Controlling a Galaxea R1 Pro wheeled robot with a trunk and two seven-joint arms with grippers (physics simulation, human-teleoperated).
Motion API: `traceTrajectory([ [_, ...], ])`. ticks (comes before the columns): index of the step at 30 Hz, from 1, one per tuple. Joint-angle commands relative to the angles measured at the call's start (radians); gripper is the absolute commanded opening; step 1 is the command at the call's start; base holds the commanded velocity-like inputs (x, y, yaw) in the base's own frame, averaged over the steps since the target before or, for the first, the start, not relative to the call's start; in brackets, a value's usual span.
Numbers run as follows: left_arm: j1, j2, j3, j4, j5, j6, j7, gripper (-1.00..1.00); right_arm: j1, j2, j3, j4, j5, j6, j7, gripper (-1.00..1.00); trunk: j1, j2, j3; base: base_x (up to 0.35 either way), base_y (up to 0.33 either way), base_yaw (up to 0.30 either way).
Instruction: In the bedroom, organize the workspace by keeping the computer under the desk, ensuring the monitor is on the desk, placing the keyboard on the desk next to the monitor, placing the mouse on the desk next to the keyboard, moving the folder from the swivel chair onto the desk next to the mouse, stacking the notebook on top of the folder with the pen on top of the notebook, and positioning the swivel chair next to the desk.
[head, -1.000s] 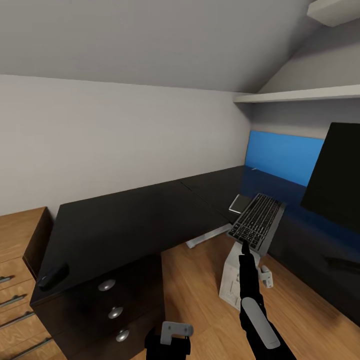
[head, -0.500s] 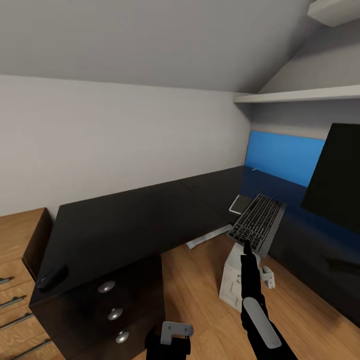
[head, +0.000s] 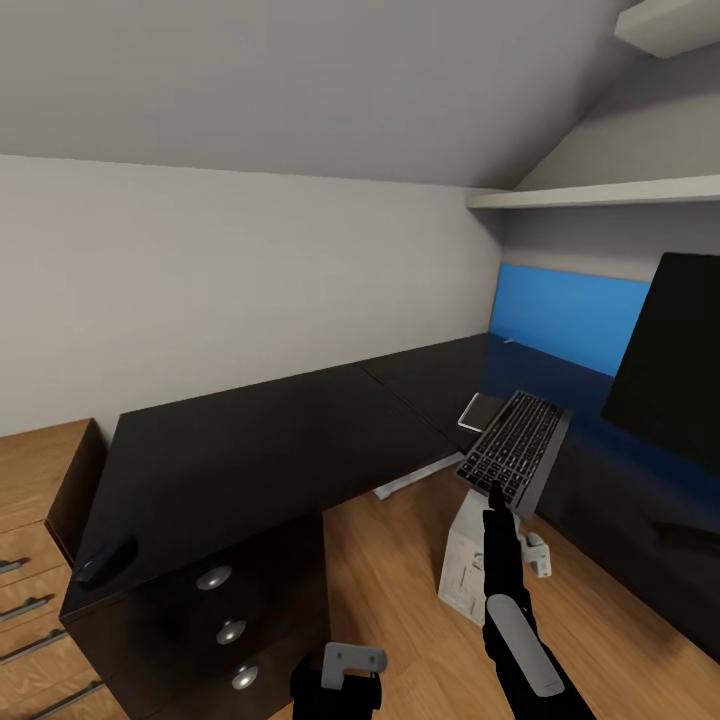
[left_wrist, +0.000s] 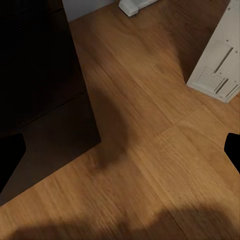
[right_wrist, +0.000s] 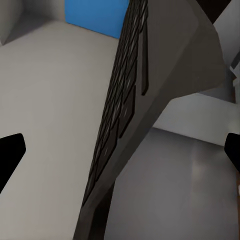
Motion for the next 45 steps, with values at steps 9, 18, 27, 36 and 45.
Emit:
traceTrajectory([
  [9,0.0,0.0,-0.001,-0.001,0.008,0.002,0.006,1.0,-0.001,0.0,0.001,0.0,-0.011,-0.004,0.006,1.0,0.0,0.0,-0.001,0.001,0.0,0.0],
  [18,0.0,0.0,-0.006,-0.001,0.009,0.002,0.007,1.0,-0.001,0.0,0.0,0.0,-0.011,-0.004,0.006,1.0,0.0,0.0,-0.001,0.054,0.0,0.0],
  [27,0.0,0.001,-0.007,-0.001,0.008,0.001,0.007,1.0,-0.001,0.0,0.001,0.002,-0.011,-0.004,0.006,1.0,0.0,0.0,-0.001,0.013,0.0,0.0],
  [36,0.0,0.002,-0.006,-0.001,0.01,0.001,0.009,1.0,-0.001,0.0,0.0,0.002,-0.011,-0.004,0.006,1.0,0.0,0.0,-0.001,0.059,0.0,0.0],
  [45,0.0,0.002,-0.006,-0.003,0.01,0.001,0.009,1.0,-0.001,-0.001,0.0,0.002,-0.012,-0.003,0.006,1.0,0.0,0.0,-0.001,0.003,0.0,0.0],
])
